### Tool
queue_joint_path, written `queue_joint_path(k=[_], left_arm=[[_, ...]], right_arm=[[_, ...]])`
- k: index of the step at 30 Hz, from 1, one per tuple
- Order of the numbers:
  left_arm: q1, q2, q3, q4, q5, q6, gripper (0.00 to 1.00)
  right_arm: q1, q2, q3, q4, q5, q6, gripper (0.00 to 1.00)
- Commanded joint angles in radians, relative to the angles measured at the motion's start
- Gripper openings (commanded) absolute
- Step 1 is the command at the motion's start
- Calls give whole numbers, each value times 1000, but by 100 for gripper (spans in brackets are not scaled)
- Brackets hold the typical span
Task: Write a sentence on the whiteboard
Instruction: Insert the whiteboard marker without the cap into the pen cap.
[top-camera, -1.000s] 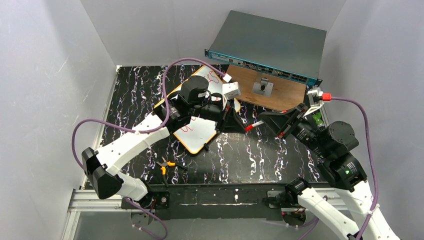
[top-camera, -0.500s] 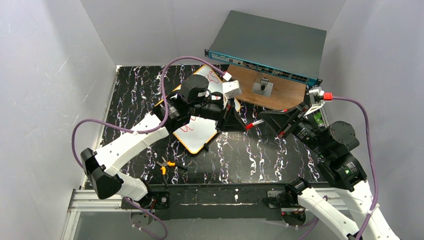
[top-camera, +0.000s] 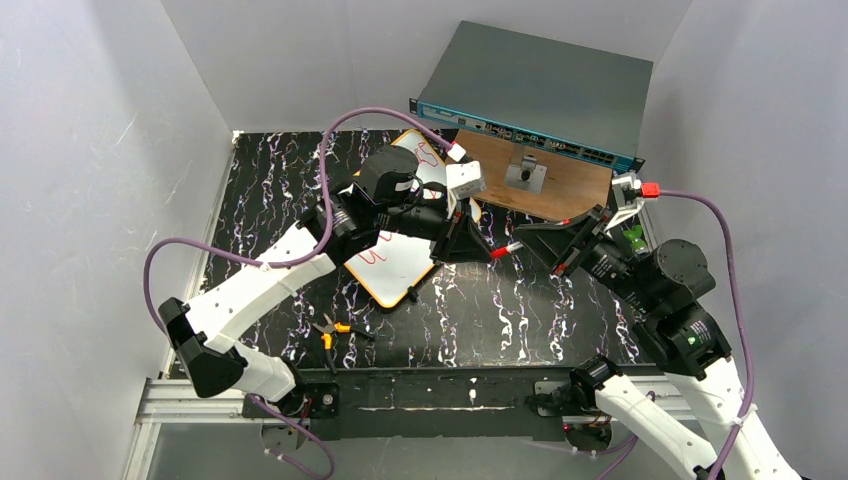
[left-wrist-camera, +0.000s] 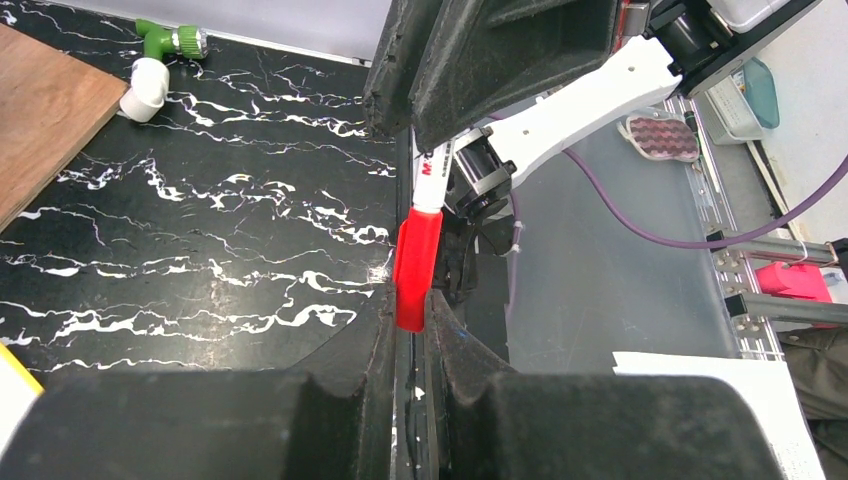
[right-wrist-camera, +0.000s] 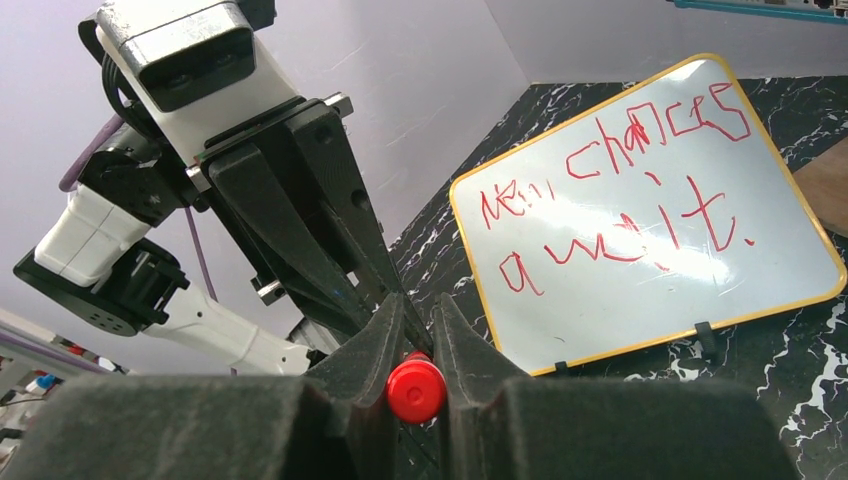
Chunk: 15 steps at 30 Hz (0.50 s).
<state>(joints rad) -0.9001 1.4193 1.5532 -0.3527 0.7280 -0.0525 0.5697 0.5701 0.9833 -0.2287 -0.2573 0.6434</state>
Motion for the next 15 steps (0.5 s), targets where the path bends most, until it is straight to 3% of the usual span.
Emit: queue_joint_path(k=[1,15], left_arm=[[3,-2,64,117,-32,-17,0],[-5,69,116,260,-83,-108,0]], right_arm=[[12,17,-21,-31,-92,9,1],[13,74,-50,-45,-80,43,1]])
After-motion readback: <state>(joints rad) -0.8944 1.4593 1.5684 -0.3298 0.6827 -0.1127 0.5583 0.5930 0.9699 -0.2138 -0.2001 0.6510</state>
